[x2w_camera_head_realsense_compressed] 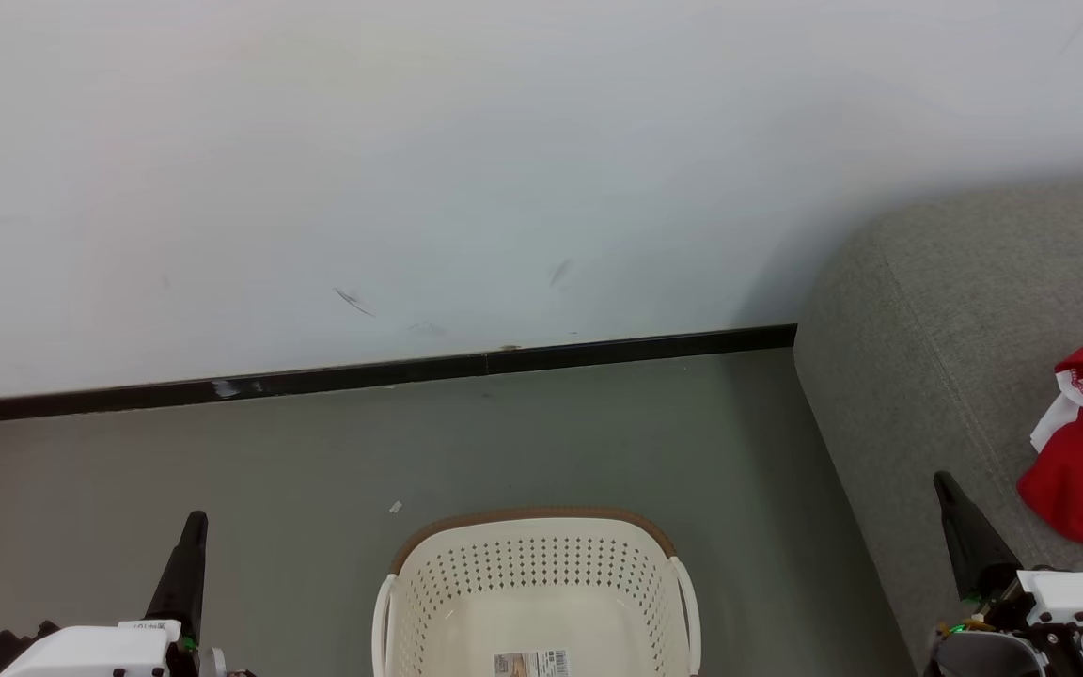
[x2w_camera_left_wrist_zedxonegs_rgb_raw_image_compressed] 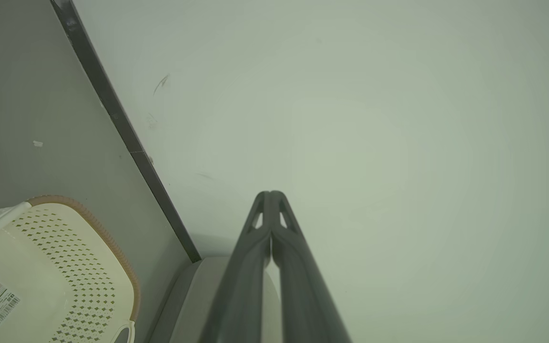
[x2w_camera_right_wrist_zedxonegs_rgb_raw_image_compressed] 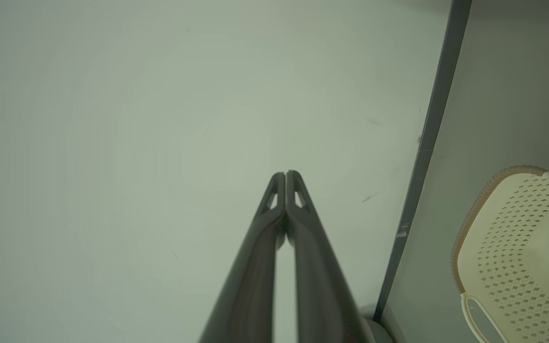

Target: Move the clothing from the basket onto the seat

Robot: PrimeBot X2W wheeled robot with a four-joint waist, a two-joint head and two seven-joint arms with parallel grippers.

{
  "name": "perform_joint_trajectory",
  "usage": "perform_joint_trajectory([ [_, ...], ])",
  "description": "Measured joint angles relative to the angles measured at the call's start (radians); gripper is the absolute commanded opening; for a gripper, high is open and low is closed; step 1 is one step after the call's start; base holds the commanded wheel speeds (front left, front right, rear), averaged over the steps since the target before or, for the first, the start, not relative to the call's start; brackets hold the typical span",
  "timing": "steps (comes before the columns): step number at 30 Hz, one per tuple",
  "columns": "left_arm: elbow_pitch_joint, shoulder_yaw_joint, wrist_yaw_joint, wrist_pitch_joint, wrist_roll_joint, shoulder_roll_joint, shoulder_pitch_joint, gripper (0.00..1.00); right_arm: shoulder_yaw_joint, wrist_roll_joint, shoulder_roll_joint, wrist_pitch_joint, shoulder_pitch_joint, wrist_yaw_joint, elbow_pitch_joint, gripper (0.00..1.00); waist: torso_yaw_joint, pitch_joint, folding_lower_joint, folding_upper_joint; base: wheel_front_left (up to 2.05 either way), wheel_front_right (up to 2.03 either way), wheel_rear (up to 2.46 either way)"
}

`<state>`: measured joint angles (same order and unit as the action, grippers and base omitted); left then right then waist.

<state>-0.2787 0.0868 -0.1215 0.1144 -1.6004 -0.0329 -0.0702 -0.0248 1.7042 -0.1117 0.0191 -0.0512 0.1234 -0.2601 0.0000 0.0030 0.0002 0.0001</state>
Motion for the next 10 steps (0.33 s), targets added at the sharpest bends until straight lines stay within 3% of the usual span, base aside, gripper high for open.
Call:
perform_joint_trajectory([
  [10, 0.001, 0.000, 0.000, 0.000, 0.000, 0.000, 0.000, 0.00, -0.002, 0.000, 0.000, 0.000, 0.000, 0.000, 0.000, 0.00, 0.000, 0.000, 0.0000, 0.0000, 0.00, 0.00, 0.00],
])
